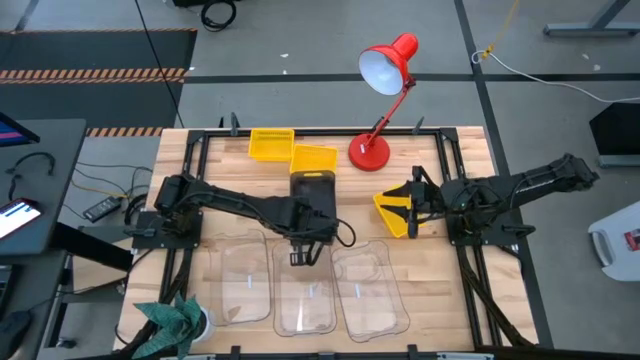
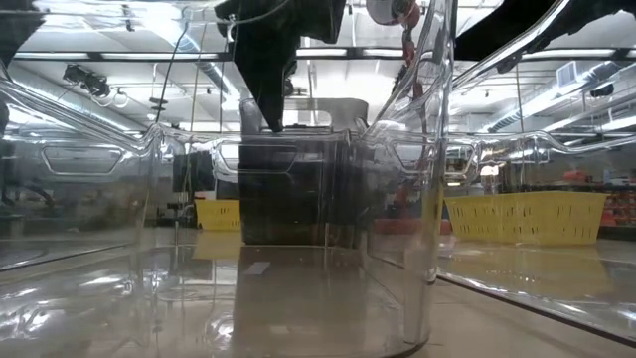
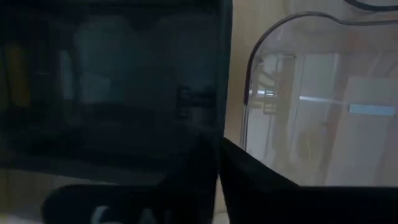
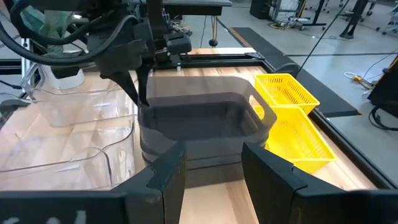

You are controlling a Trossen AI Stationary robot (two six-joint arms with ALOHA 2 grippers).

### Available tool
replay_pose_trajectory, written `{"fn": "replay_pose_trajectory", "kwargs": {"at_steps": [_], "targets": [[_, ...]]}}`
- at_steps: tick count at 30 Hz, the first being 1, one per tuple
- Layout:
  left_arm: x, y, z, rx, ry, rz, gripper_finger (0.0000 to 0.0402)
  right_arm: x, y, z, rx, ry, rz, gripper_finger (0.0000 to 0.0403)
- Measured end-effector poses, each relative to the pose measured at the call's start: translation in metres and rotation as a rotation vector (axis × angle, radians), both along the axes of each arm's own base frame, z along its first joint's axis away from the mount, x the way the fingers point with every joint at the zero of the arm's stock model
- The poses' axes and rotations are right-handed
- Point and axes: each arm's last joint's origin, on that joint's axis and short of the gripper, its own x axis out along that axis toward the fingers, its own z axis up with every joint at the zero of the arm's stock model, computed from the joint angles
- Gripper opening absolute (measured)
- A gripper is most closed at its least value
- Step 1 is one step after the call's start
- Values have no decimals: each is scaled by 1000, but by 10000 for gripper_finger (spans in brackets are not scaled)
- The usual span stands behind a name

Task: Stack baskets by color
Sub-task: Stack the left black bin on top of the right black bins, then stack the bottom yellow bin on top of the top yellow bin

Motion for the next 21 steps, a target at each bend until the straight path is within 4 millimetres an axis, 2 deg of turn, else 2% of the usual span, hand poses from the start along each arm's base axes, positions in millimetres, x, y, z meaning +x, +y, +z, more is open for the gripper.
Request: {"fn": "replay_pose_trajectory", "kwargs": {"at_steps": [5, 10, 18, 21], "targets": [[-1, 0, 2, 2, 3, -8, 93, -1, 3, 0, 1, -2, 3, 160], [-10, 2, 13, 26, 17, -74, 132, -2, 6, 0, -8, 2, -6, 160], [-24, 9, 45, 189, -68, -157, 141, -4, 8, -10, 68, 81, -30, 160], [-29, 13, 49, 238, -127, -181, 137, -2, 8, -13, 87, 92, -58, 160]]}}
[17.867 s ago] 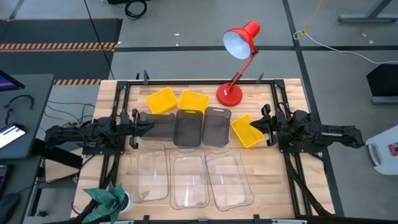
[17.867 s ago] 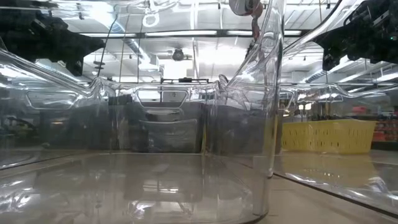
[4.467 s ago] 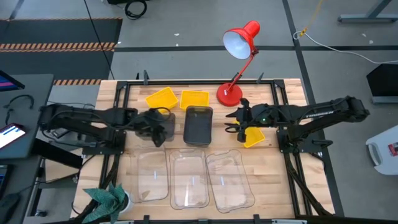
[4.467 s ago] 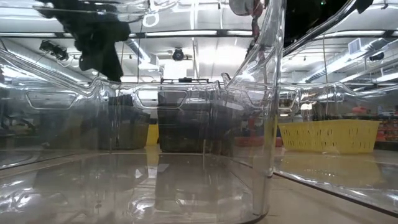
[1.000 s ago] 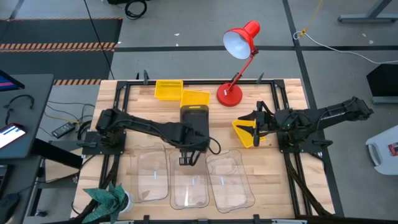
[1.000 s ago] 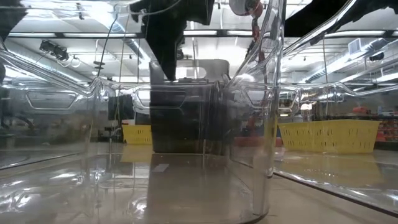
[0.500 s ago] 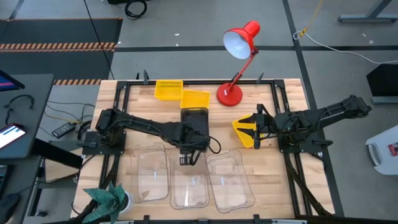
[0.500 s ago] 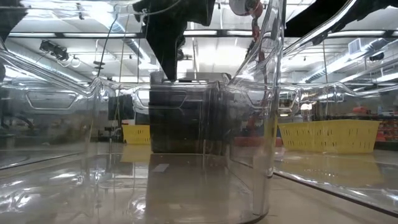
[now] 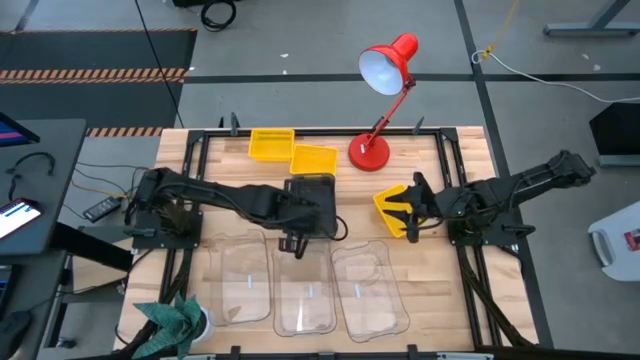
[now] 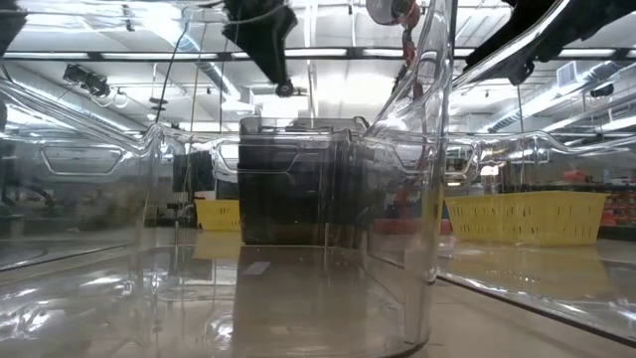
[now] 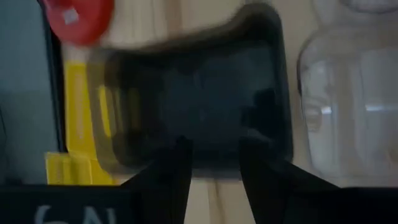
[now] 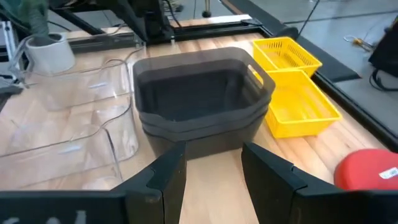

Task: Stack baskets by color
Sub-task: Stack the bottom yellow bin on top of the top yellow bin

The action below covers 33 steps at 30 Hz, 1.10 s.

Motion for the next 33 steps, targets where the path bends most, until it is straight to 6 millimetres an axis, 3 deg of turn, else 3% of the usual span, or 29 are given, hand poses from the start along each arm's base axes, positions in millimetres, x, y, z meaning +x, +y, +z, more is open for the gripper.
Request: {"fn": "replay_pose_trajectory", "kwargs": {"at_steps": [7, 16, 22, 28, 33], "targets": [[-29, 16, -22, 3, -74, 9, 124, 4, 8, -15, 83, 100, -16, 159], [-77, 29, -26, -35, -268, 77, 119, 12, 13, -33, 153, 327, -103, 153], [-103, 34, -29, -42, -310, 112, 119, 18, 18, -28, 87, 592, -1, 153], [-114, 36, -31, -46, -381, 119, 119, 13, 20, -29, -15, 872, 179, 153], [-121, 37, -38, -52, -401, 122, 119, 18, 22, -27, -66, 948, 274, 153]]}}
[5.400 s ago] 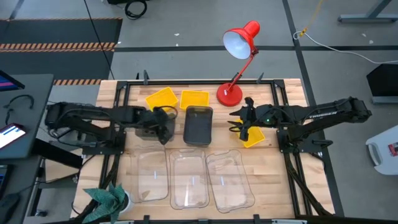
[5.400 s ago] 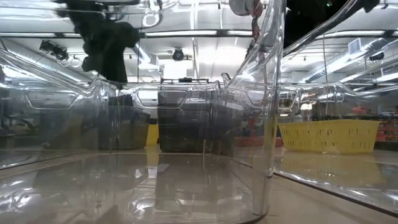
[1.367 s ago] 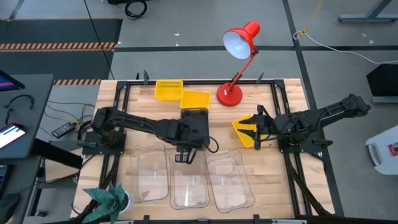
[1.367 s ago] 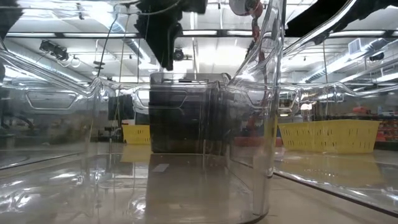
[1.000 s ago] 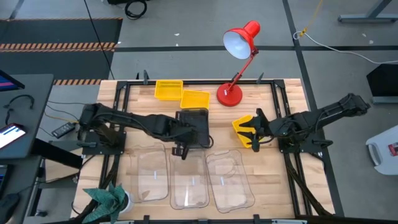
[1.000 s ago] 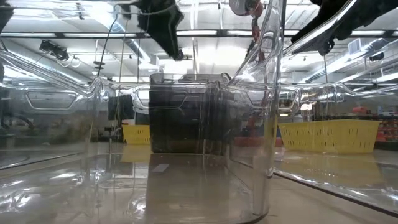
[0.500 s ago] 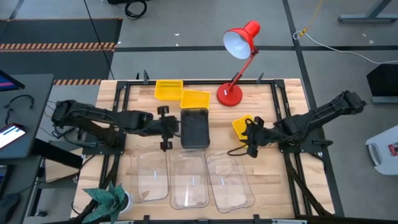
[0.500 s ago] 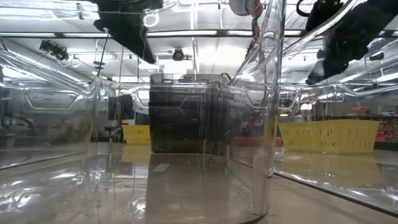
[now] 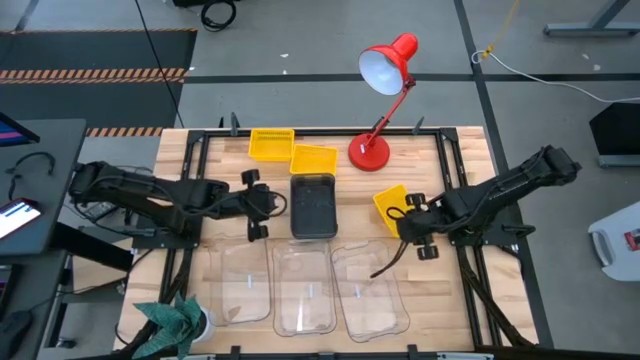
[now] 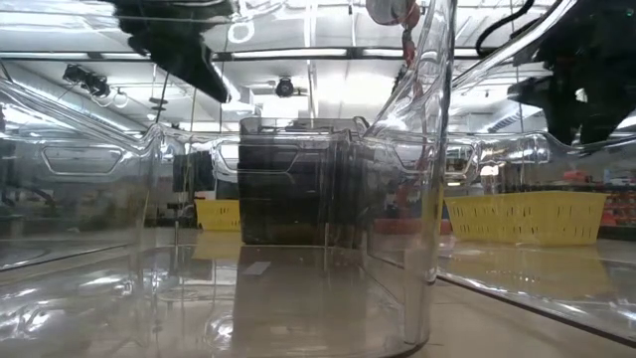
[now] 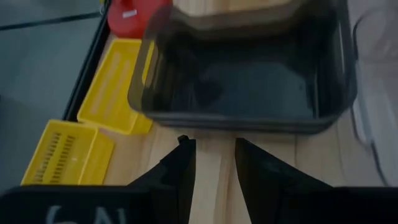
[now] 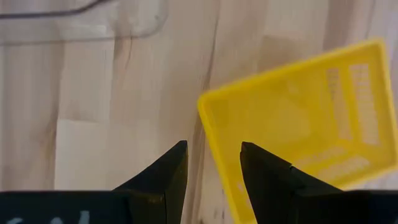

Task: Stack baskets by color
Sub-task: Stack the bottom yellow bin on top of the top yellow bin

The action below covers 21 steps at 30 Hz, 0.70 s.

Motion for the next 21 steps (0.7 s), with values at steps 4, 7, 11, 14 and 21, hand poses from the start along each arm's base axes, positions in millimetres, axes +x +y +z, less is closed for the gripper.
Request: {"fn": "replay_pose_trajectory", "kwargs": {"at_steps": [4, 7, 11, 14, 21], "targets": [[-2, 0, -7, 1, -10, -1, 119, 5, 0, -7, -37, 69, 44, 153], [-2, 0, -7, 0, -42, 1, 119, 10, 0, -15, -57, 129, 53, 153], [-3, 0, -6, -15, -53, 16, 119, 15, 0, -26, -83, 205, 61, 153], [-4, 1, -5, -15, -54, 16, 119, 18, 0, -33, -96, 244, 80, 153], [-2, -1, -5, -80, -76, 24, 119, 24, 1, -47, -120, 327, 111, 144]]}}
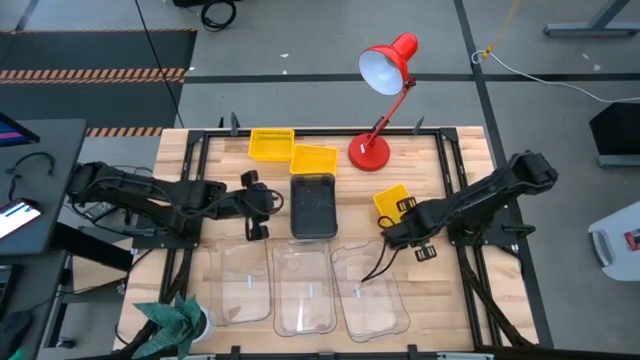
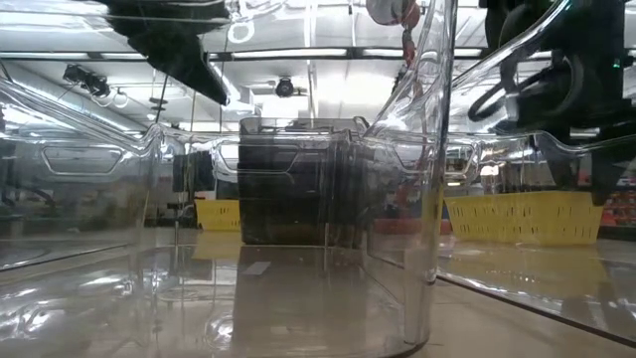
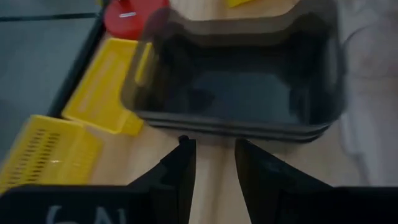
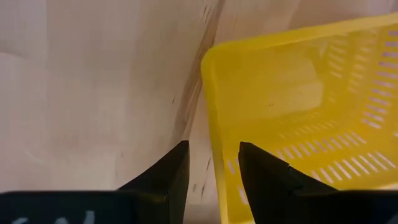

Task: Stack baskets by color
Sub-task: Stack the bottom yellow bin on top of the top yellow bin

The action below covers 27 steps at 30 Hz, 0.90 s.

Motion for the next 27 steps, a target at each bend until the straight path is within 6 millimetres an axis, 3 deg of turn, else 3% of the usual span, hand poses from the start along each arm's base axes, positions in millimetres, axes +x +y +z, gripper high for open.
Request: {"fn": "replay_pose_trajectory", "kwargs": {"at_steps": [7, 15, 20, 27], "targets": [[1, -6, -2, -103, -23, 7, 119, 4, -3, -5, 9, -2, 21, 97], [-11, -33, -16, -63, -106, -146, 119, 6, -5, -6, 26, -14, -3, 22], [-27, -24, -32, -66, -176, -127, 119, 6, -5, -6, 30, -8, 36, 16], [-39, -6, -18, -18, -276, -95, 118, 7, -15, -2, 37, 2, 116, 12]]}}
